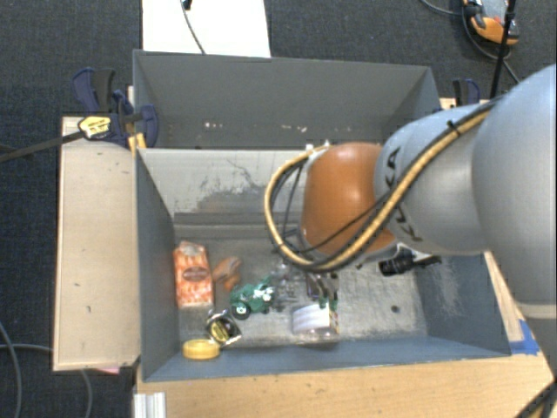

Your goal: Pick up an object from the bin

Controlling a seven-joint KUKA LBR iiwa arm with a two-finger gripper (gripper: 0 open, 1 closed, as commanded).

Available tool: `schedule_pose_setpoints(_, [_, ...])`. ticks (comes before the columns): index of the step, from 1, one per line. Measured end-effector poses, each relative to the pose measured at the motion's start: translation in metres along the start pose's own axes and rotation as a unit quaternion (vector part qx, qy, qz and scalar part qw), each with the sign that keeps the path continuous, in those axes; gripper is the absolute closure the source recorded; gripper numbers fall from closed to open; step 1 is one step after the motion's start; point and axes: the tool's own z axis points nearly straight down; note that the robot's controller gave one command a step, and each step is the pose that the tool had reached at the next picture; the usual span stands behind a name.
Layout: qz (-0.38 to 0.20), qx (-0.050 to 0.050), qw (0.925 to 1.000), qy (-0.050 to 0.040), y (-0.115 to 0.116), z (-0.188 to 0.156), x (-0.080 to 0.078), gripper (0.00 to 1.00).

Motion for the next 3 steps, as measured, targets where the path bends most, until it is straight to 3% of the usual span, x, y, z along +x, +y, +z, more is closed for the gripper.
schedule_pose_setpoints(1, [-0.017, -0.001, 0.9999, -0.0032, 0.0034, -0.076, 0.0172, 1.0])
schedule_pose_setpoints(2, [-0.016, -0.001, 0.9999, -0.0033, 0.0033, -0.0761, 0.017, 1.0])
schedule_pose_setpoints(3, [-0.063, 0.0, 0.998, -0.001, 0.0015, -0.0859, 0.0093, 1.0])
